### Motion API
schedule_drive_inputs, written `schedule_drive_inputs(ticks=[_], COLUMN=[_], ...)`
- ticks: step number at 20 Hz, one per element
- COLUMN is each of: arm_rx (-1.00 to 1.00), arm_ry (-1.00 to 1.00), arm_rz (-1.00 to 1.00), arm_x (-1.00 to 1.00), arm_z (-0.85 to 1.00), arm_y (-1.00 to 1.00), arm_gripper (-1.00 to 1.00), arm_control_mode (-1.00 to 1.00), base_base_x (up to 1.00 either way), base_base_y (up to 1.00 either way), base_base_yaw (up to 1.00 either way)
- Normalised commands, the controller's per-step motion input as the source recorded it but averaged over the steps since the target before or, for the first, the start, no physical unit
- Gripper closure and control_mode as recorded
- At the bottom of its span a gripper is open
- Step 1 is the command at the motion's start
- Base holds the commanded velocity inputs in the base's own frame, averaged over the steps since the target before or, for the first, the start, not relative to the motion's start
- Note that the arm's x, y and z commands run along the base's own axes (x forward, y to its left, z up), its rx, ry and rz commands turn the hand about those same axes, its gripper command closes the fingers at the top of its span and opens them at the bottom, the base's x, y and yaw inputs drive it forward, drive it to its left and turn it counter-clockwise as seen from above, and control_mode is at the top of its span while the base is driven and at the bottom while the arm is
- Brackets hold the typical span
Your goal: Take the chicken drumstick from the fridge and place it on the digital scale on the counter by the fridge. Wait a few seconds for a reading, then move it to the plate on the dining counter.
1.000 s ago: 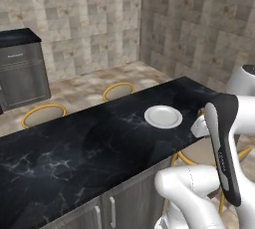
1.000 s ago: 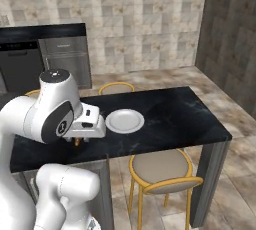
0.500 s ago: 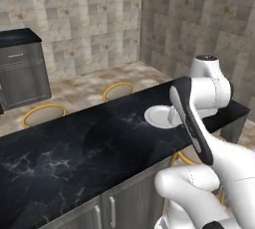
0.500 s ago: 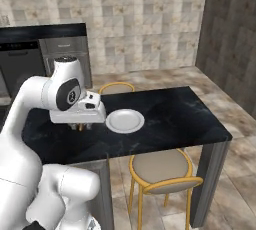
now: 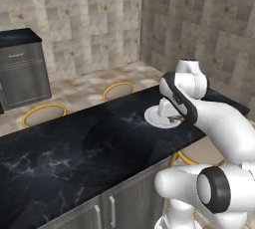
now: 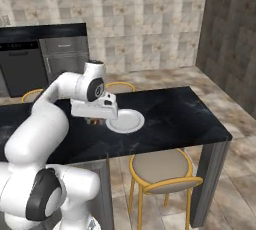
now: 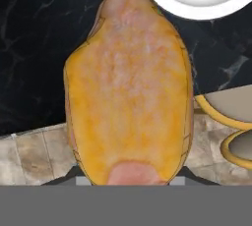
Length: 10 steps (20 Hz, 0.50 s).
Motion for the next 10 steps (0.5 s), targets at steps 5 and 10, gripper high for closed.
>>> schedule_drive_inputs(ticks=[5, 10], arm_rx=[0.01, 0.00], arm_ry=[-0.15, -0.12], arm_rz=[0.00, 0.00], arm_x=[0.74, 0.90], arm_z=[-0.62, -0.25], arm_y=[-0.01, -0.01], arm_gripper=[1.00, 1.00], arm_control_mode=[-1.00, -1.00], base_base_x=[0.00, 0.00], base_base_y=[0.00, 0.00], base_base_yaw=[0.00, 0.00])
